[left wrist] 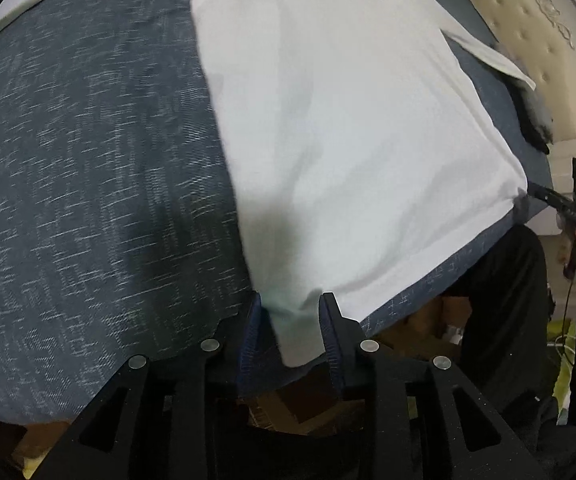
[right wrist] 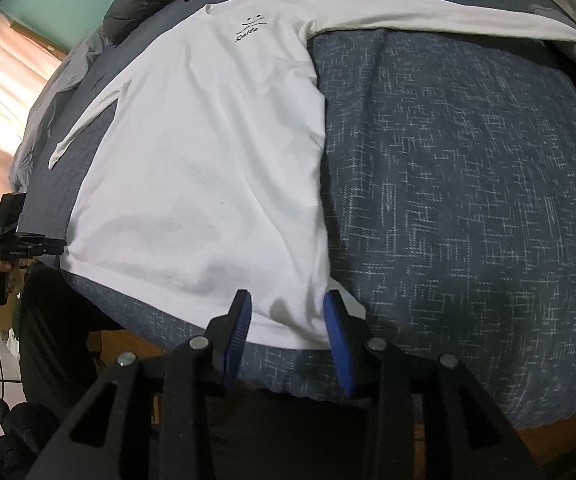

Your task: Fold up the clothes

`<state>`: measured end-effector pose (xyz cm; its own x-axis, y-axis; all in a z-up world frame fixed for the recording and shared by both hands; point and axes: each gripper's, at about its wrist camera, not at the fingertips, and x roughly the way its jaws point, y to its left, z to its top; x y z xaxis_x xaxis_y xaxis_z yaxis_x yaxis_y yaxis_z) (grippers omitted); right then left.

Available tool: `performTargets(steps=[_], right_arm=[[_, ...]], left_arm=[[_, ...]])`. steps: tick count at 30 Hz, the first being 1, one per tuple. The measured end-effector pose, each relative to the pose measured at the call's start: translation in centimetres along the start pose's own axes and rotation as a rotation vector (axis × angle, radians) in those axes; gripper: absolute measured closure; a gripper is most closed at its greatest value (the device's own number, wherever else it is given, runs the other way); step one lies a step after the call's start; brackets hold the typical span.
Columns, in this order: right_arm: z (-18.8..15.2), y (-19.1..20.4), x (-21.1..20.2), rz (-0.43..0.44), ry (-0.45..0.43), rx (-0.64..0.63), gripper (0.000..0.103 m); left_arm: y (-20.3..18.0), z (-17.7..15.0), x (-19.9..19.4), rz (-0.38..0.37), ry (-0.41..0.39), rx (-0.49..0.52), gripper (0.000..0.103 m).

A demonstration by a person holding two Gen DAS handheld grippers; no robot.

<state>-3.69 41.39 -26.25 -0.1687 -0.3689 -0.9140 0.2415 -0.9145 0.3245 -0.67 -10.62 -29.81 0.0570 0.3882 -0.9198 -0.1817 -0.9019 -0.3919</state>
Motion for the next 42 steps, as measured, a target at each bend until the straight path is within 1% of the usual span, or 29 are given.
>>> performTargets(steps=[5, 7, 9, 10, 11, 13, 15, 16, 17, 19, 24, 26, 27, 28, 29, 31, 33, 35, 36, 39, 42], right_arm=[[0.2, 0.0, 0.5, -0.006, 0.01, 0.008, 0.065], [0.2, 0.1, 0.7, -0.009, 0.017, 0.009, 0.065], [0.2, 0.1, 0.9, -0.016, 0.023, 0.007, 0.065], [0.2, 0.2, 1.0, -0.017, 0.025, 0.004, 0.065], [0.1, 0.2, 1.0, -0.012, 0.023, 0.0, 0.065], [0.0, 0.5, 1.0, -0.013, 0.019, -0.019, 0.066], [-0.1, 0.8, 1.1, -0.014, 0.027, -0.038, 0.082], [-0.2, 0.9, 1.1, -0.02, 0.035, -0.042, 0.096], [-0.3, 1.0, 1.0, -0.021, 0.04, -0.044, 0.097], [-0.3, 1.2, 0.3, 0.005, 0.029, -0.036, 0.1], [-0.7, 1.5, -2.2, 0.124, -0.004, 0.007, 0.101], [-1.1, 1.7, -2.7, 0.158, -0.005, 0.014, 0.101], [-1.3, 1.8, -2.7, 0.163, -0.002, 0.015, 0.101], [-1.5, 1.7, -2.3, 0.147, 0.006, 0.014, 0.101], [-1.6, 1.6, -1.9, 0.13, 0.014, 0.015, 0.101], [-1.9, 1.2, -0.6, 0.094, 0.038, 0.022, 0.101], [-2.2, 0.9, 0.7, 0.057, 0.063, 0.026, 0.101], [-2.2, 0.9, 1.4, 0.036, 0.084, 0.023, 0.1], [-2.2, 1.0, 1.6, 0.03, 0.089, 0.024, 0.1], [-2.0, 1.4, 1.1, 0.01, 0.092, 0.013, 0.1], [-1.3, 1.5, -0.7, 0.011, 0.054, 0.005, 0.099]], left_arm=[[-0.2, -0.4, 0.5, -0.025, 0.007, 0.005, 0.071], [-0.3, -0.3, 0.9, -0.022, 0.009, -0.001, 0.071], [-0.6, -0.3, 1.1, -0.017, 0.009, 0.009, 0.084], [-0.9, -0.3, 1.0, -0.013, 0.006, 0.02, 0.098], [-1.2, -0.4, 1.0, -0.009, 0.003, 0.031, 0.099], [-1.6, -0.4, 0.7, -0.004, -0.005, 0.049, 0.099], [-1.9, -0.5, -0.3, -0.005, -0.025, 0.056, 0.099], [-2.1, -0.6, -0.9, -0.002, -0.034, 0.062, 0.1], [-2.2, -0.8, -1.5, -0.003, -0.044, 0.067, 0.1], [-2.5, -1.2, -2.9, -0.01, -0.065, 0.076, 0.1], [-2.9, -2.3, -6.5, -0.011, -0.11, 0.101, 0.1], [-2.9, -2.1, -7.7, -0.012, -0.126, 0.099, 0.1], [-1.8, -2.6, -8.4, -0.006, -0.126, 0.097, 0.1], [-0.2, -3.4, -9.3, 0.003, -0.124, 0.094, 0.1], [0.5, -4.0, -9.4, 0.011, -0.121, 0.086, 0.1], [1.4, -4.6, -8.8, 0.021, -0.109, 0.064, 0.1], [3.2, -4.6, -8.3, 0.011, -0.097, 0.035, 0.1], [3.9, -4.3, -7.9, 0.005, -0.085, 0.014, 0.1], [4.1, -4.1, -7.7, -0.015, -0.074, -0.003, 0.1], [4.6, -4.1, -7.6, -0.011, -0.066, -0.027, 0.099], [4.8, -3.9, -8.9, 0.024, -0.089, -0.021, 0.098]])
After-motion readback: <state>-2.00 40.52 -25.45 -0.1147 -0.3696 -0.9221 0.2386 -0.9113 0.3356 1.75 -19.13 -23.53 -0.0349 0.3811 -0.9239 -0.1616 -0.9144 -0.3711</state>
